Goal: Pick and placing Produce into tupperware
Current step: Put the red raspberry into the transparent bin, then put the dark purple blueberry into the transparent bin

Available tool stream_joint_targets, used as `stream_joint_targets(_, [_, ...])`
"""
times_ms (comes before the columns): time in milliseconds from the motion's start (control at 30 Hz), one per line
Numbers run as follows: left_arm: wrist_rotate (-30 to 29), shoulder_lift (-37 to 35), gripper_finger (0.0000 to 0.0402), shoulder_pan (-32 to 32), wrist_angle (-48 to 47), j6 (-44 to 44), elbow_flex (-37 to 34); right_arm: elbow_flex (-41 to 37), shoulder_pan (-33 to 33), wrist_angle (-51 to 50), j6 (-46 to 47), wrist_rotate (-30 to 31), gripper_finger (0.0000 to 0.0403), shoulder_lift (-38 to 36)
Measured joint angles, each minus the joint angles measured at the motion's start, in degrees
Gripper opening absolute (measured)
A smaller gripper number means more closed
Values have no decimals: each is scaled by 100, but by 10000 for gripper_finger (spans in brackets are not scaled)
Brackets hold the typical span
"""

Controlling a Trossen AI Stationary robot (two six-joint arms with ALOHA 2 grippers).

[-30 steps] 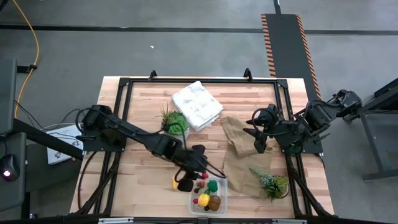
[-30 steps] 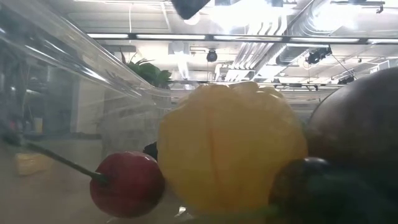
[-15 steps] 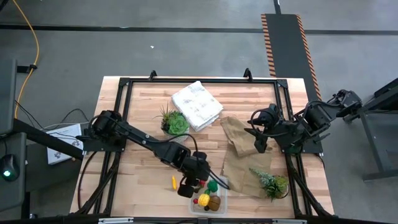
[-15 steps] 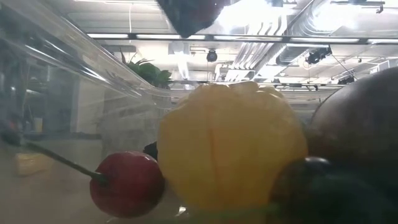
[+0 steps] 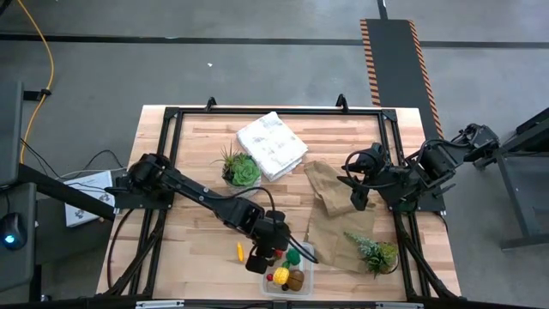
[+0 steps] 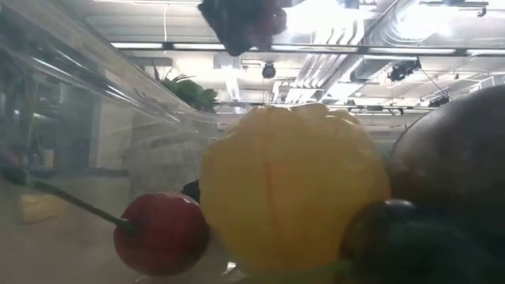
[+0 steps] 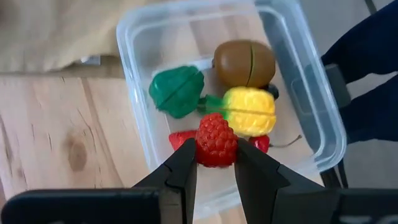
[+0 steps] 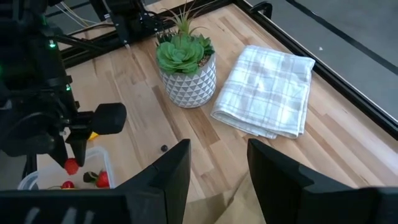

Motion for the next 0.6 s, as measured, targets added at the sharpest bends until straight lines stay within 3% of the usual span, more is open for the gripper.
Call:
stream_joint_targets(433, [118,57,133,4,68,-36,0,0,0,2,38,7,149,0])
stream_joint_targets(600, [120,57,133,15,53,-137,0,0,0,0,27,8,149,0])
